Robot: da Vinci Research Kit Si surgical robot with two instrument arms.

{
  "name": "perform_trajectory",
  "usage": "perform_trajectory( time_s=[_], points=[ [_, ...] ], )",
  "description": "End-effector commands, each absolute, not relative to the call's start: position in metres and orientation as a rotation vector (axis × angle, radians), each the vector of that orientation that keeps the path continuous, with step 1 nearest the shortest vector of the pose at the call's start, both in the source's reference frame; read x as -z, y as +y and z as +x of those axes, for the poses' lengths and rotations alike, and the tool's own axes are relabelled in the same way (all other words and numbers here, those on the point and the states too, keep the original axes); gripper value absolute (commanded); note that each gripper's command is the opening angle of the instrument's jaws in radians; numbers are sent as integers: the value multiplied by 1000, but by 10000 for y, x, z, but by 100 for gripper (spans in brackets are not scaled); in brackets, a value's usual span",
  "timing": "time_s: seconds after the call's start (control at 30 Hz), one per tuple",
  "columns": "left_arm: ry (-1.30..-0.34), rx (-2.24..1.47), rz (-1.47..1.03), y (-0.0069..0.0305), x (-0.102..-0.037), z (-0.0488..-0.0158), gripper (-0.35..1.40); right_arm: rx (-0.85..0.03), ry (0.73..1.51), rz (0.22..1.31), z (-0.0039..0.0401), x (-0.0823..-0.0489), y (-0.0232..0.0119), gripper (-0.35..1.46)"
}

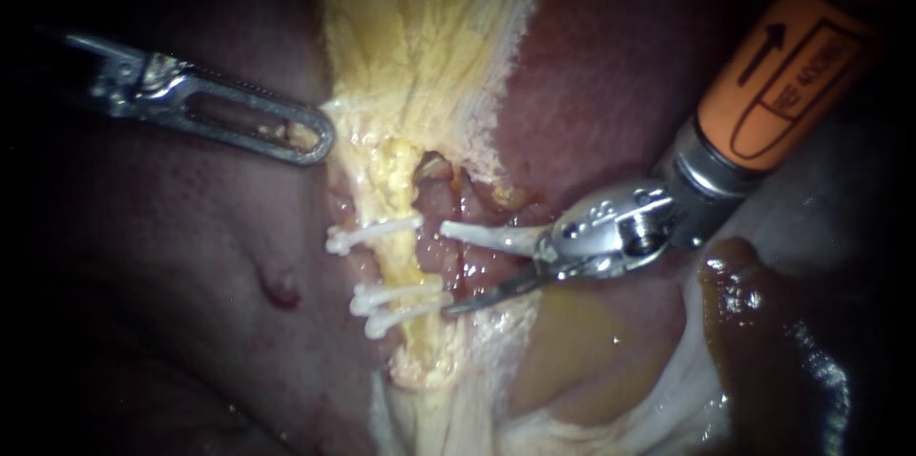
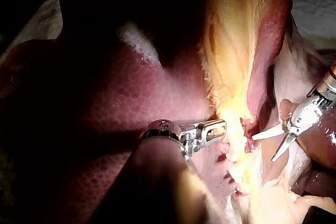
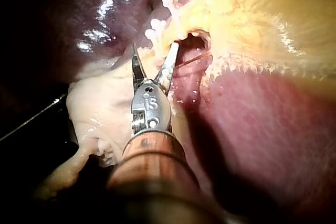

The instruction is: Go to the cutting position left tube

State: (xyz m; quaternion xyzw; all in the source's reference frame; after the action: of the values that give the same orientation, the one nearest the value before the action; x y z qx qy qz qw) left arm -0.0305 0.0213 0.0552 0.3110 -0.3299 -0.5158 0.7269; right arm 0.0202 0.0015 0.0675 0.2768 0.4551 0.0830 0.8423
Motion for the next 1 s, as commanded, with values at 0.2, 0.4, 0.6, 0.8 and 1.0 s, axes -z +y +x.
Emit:
perform_trajectory(
  time_s=[0.2,0.4,0.6,0.8,1.0],
  points=[
    [-729,1139,686,212,-550,-305,-35,-179,954,636,203,-701,11,145],
    [-729,1140,686,212,-548,-305,-35,-190,951,699,201,-717,20,145],
    [-729,1140,686,212,-548,-305,-35,-196,947,765,202,-729,24,145],
    [-731,1135,683,211,-548,-305,-35,-186,943,778,205,-739,21,145],
    [-731,1135,683,211,-548,-306,-35,-184,949,782,209,-740,22,145]
  ],
)
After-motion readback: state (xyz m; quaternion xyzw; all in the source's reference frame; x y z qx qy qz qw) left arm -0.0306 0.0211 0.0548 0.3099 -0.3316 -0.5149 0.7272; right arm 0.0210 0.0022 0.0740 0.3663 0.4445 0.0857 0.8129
